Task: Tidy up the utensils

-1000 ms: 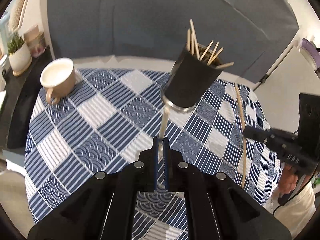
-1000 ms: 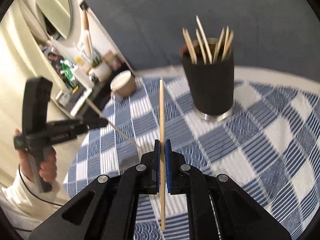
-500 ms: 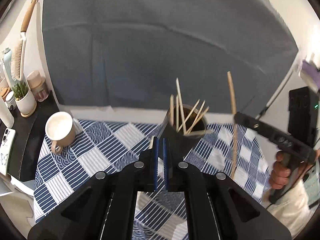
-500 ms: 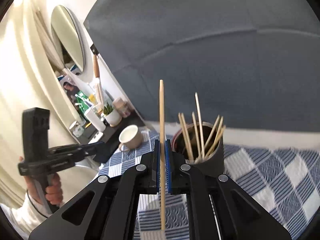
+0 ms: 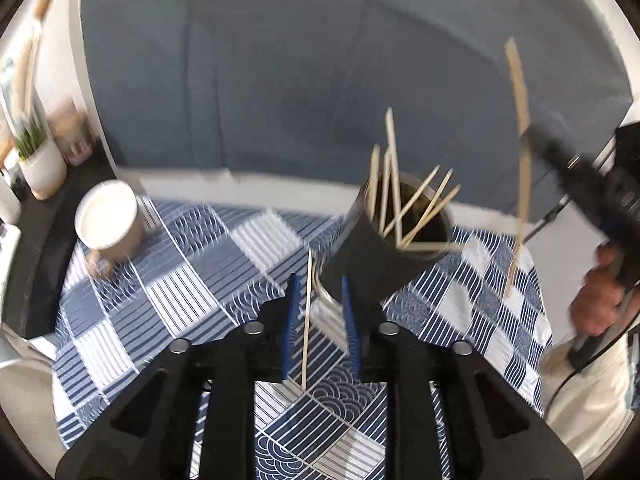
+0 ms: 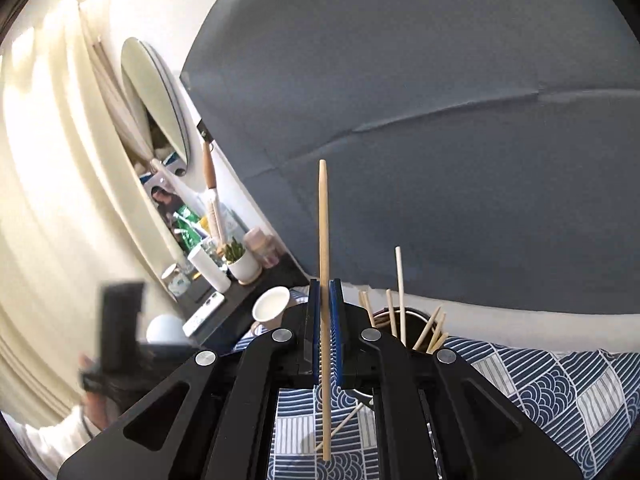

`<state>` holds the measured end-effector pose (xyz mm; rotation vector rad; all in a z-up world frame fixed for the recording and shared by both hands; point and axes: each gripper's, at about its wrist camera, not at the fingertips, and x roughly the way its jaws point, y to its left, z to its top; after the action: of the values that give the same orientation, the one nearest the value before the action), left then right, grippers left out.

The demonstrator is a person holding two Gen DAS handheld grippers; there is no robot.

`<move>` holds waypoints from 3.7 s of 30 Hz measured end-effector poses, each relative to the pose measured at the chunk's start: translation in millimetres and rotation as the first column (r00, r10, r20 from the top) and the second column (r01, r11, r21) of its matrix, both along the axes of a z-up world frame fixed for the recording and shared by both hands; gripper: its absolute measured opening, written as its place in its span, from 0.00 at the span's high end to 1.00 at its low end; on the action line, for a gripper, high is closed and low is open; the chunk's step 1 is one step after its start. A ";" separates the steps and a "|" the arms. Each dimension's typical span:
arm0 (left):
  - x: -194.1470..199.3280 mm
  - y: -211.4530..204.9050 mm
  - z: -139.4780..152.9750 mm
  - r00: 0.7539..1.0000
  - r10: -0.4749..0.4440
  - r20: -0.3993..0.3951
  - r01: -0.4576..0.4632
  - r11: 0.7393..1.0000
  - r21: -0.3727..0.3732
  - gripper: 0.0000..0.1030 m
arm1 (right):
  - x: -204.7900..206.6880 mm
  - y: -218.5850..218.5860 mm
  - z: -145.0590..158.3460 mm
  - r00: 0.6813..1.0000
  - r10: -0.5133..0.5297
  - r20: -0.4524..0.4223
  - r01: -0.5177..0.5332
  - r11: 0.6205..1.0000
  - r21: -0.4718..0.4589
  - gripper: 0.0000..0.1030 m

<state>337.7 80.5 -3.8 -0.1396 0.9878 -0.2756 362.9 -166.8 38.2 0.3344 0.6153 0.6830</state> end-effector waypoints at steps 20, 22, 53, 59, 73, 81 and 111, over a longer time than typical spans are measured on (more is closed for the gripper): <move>58.0 -33.0 -145.1 0.961 -0.136 -0.239 0.153 0.987 0.055 0.50 | -26.6 -7.4 13.6 0.985 -0.164 0.055 0.165 0.986 -0.011 0.95; 60.4 -36.8 -151.6 0.956 -0.138 -0.259 0.163 0.983 0.079 0.50 | -28.3 -8.1 13.6 0.983 -0.174 0.052 0.175 0.985 -0.011 0.95; 32.5 4.2 -59.9 0.990 0.059 -0.132 -0.054 0.998 0.040 0.95 | -22.5 -9.1 18.4 0.991 -0.130 0.038 0.132 0.988 -0.077 0.95; 29.8 3.5 16.4 0.998 -0.009 0.066 0.017 0.993 -0.118 0.95 | -11.3 -3.4 20.8 0.988 -0.146 0.059 0.151 0.984 -0.091 0.95; 86.3 -45.1 45.6 0.929 -0.152 0.339 0.249 0.932 -0.265 0.95 | 12.7 5.5 6.6 0.968 -0.236 0.086 0.243 0.966 -0.082 0.95; 102.3 -61.2 14.2 0.914 -0.132 0.383 0.255 0.922 -0.290 0.95 | 29.1 6.6 -21.7 0.967 -0.250 0.056 0.255 0.962 -0.097 0.95; -9.3 -9.0 32.9 0.922 0.048 0.385 -0.018 0.997 -0.080 0.06 | -53.1 4.6 -8.3 0.957 -0.270 0.106 0.290 0.906 -0.310 0.13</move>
<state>328.4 71.5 29.2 -0.1630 0.5809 -0.2964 309.8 -162.2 29.9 0.0915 0.5952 0.3060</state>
